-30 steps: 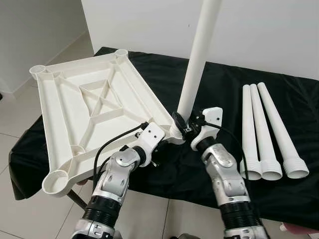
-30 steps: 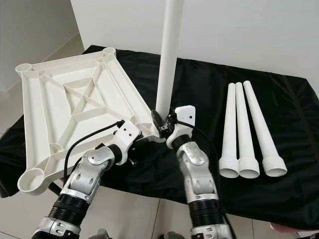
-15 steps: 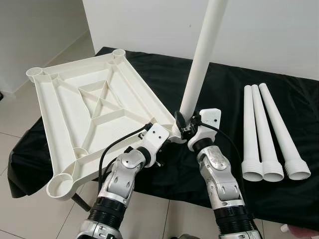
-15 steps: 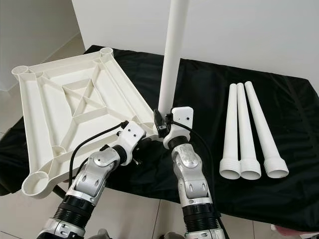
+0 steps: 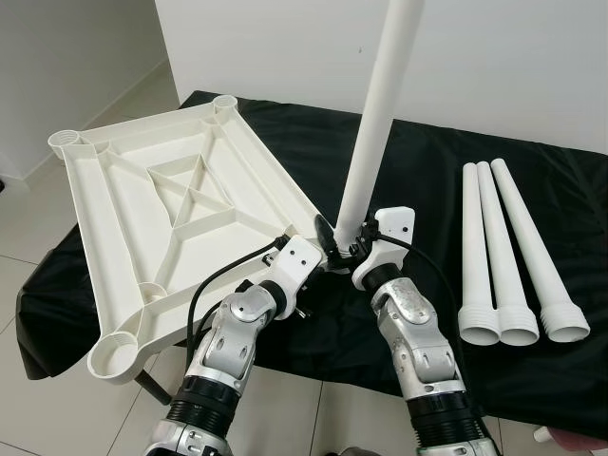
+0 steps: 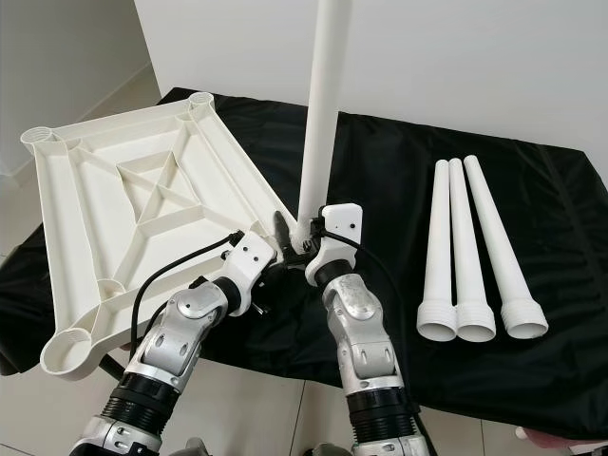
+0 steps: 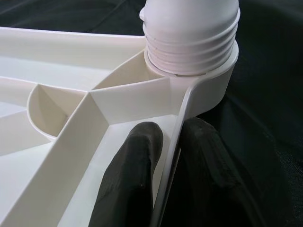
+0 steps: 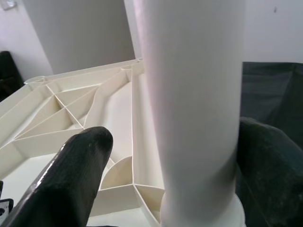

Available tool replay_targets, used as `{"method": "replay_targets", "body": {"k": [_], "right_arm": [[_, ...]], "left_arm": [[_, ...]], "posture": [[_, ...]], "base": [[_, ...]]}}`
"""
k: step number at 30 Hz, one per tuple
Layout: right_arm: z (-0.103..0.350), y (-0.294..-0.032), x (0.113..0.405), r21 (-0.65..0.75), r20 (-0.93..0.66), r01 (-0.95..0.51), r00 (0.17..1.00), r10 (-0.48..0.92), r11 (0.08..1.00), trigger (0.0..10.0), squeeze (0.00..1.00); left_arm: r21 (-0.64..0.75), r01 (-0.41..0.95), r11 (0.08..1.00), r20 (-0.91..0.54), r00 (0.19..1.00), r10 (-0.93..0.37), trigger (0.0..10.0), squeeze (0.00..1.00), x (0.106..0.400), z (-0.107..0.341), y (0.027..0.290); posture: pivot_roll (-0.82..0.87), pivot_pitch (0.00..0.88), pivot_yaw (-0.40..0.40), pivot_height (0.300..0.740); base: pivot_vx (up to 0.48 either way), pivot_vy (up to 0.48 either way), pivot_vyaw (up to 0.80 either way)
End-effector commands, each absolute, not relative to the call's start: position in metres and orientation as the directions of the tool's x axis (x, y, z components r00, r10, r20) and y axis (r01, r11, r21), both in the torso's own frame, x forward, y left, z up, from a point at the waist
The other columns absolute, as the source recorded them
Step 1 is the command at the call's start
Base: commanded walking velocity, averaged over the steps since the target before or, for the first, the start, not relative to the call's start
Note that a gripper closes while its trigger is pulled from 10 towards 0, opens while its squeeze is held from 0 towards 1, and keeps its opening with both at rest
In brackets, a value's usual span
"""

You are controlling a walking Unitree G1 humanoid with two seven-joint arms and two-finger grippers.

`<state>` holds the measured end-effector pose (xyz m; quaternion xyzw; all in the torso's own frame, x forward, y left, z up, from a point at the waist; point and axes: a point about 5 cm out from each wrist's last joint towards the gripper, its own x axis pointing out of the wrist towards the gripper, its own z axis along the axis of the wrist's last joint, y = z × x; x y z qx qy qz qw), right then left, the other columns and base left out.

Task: Building children table

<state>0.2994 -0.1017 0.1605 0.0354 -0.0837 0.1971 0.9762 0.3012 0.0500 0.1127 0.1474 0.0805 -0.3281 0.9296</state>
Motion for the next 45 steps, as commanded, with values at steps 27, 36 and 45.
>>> {"method": "replay_targets", "body": {"k": [27,36,45], "right_arm": [[0.163,-0.153,0.315,-0.065,0.041,-0.814,0.575,0.817,0.577,10.0,0.00],[0.158,-0.156,0.314,-0.098,-0.025,-0.890,0.449,0.893,0.445,10.0,0.00],[0.161,-0.154,0.320,-0.123,-0.060,-0.932,0.349,0.935,0.340,10.0,0.00]], "left_arm": [[0.201,0.820,0.536,-0.332,0.572,-0.750,10.0,0.00,0.266,0.106,0.077],[0.198,0.854,0.481,-0.350,0.520,-0.779,10.0,0.00,0.260,0.108,0.079],[0.196,0.866,0.459,-0.355,0.499,-0.790,10.0,0.00,0.259,0.110,0.078]], "posture": [[-0.03,0.000,-0.021,0.740],[-0.02,0.000,-0.016,0.740],[-0.01,0.000,-0.013,0.740]], "base": [[0.000,0.000,0.00],[0.000,0.000,0.00],[0.000,0.000,0.00]]}}
